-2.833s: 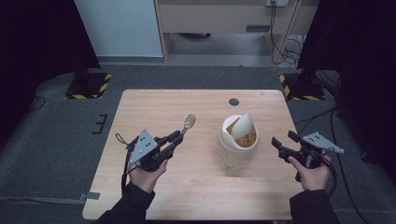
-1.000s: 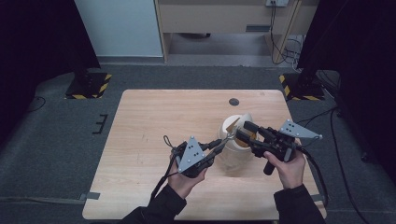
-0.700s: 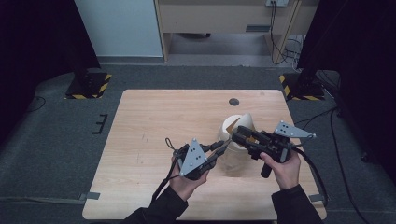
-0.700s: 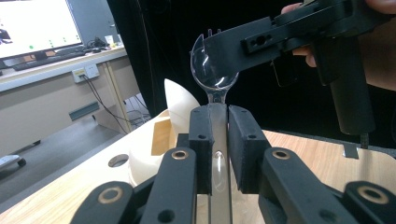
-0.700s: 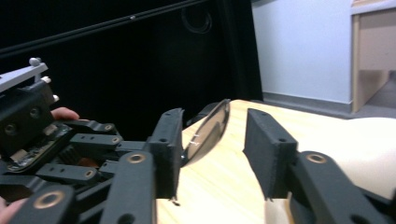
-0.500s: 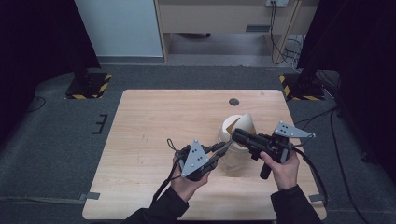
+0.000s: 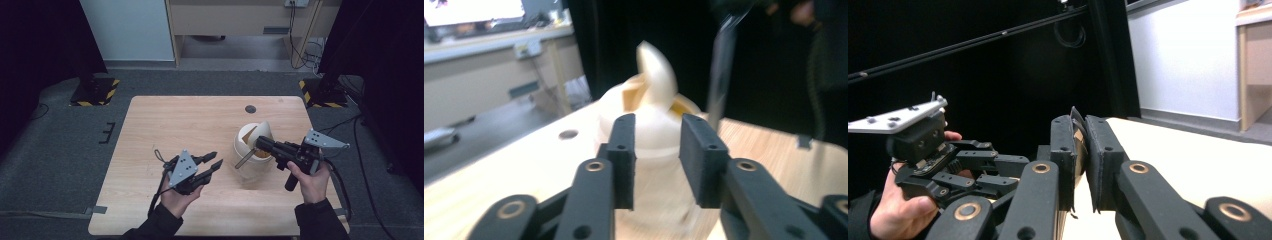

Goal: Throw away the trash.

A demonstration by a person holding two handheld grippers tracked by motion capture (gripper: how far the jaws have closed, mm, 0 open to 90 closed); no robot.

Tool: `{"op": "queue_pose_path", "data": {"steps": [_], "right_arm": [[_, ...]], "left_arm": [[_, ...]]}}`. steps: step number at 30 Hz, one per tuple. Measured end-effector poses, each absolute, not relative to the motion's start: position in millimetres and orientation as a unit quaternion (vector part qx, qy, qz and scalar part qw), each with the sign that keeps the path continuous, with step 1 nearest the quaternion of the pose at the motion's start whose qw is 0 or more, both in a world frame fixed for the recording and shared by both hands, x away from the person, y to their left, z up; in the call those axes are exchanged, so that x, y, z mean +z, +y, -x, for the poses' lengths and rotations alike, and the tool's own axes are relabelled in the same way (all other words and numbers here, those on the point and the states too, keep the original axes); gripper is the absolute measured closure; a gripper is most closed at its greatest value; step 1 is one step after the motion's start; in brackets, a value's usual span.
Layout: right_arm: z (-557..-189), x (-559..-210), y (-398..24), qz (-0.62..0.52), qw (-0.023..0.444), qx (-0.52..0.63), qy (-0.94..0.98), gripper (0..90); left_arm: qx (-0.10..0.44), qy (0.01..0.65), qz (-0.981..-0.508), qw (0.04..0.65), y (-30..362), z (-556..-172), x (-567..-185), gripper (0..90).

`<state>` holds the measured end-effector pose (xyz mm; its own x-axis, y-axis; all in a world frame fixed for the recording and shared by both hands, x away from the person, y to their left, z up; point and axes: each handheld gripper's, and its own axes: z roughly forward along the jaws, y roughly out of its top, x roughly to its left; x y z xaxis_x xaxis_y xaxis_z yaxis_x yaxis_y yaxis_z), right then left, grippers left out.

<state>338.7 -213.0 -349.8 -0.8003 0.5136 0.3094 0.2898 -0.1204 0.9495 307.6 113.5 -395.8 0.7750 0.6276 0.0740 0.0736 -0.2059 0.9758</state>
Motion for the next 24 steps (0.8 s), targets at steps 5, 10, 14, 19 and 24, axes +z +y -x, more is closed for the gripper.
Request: {"op": "queue_pose_path", "data": {"steps": [5, 10, 14, 19, 24], "right_arm": [[-338, -346, -222, -0.308, 0.104, 0.68, 0.657, 83.3], [-337, -343, -235, -0.316, 0.121, 0.683, 0.648, 83.3], [-336, -342, -244, -0.323, 0.13, 0.682, 0.643, 83.3], [-335, -340, -261, -0.334, 0.154, 0.679, 0.635, 83.3], [-336, -341, -276, -0.351, 0.176, 0.679, 0.621, 83.3]], "left_arm": [[0.239, 0.291, -0.742, 0.554, 157, -309, -415, 54.6], [0.242, 0.343, -0.751, 0.51, 194, -312, -438, 36.8], [0.238, 0.377, -0.75, 0.489, 212, -313, -454, 28.9], [0.218, 0.43, -0.754, 0.446, 228, -326, -479, 25.4], [0.211, 0.446, -0.765, 0.415, 234, -338, -488, 23.0]]}}
